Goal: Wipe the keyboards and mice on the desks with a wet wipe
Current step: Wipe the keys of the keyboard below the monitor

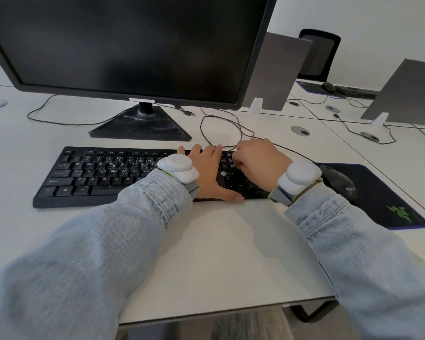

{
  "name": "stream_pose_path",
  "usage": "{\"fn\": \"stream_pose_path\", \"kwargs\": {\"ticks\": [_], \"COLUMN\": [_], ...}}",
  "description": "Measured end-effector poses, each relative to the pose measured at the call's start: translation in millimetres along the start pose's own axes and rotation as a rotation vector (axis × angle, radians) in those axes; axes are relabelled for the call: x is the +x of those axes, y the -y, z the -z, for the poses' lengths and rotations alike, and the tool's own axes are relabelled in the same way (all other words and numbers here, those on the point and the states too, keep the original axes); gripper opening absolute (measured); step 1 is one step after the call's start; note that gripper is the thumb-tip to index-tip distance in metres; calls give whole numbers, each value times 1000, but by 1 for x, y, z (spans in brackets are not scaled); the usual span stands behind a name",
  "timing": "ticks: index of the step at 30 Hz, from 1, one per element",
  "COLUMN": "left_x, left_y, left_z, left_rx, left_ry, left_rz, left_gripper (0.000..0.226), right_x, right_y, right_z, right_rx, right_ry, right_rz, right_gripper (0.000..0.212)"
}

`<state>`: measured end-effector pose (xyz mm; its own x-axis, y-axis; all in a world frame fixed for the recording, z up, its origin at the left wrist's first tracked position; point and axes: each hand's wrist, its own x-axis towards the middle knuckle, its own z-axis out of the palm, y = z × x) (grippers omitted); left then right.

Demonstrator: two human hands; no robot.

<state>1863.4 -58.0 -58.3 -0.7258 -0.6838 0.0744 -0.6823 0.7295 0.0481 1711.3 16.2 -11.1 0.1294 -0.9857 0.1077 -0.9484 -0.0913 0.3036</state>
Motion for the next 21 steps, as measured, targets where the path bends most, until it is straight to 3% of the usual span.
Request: {"fn": "stream_pose_path", "kwargs": {"ticks": [15,21], "left_x": [-2,-3], "left_y": [-4,-5], "left_z": [5,5], "left_rx": [-22,-7], "left_ry": [38,43], "left_rz": [-1,5], "left_gripper": [147,145], "right_x": [-28,-57], "right_y": [14,17], "right_z": [13,9], "right_rx": [-39,114], "right_ry": [51,55], "right_rz": [46,-21], "right_gripper": [18,18]}}
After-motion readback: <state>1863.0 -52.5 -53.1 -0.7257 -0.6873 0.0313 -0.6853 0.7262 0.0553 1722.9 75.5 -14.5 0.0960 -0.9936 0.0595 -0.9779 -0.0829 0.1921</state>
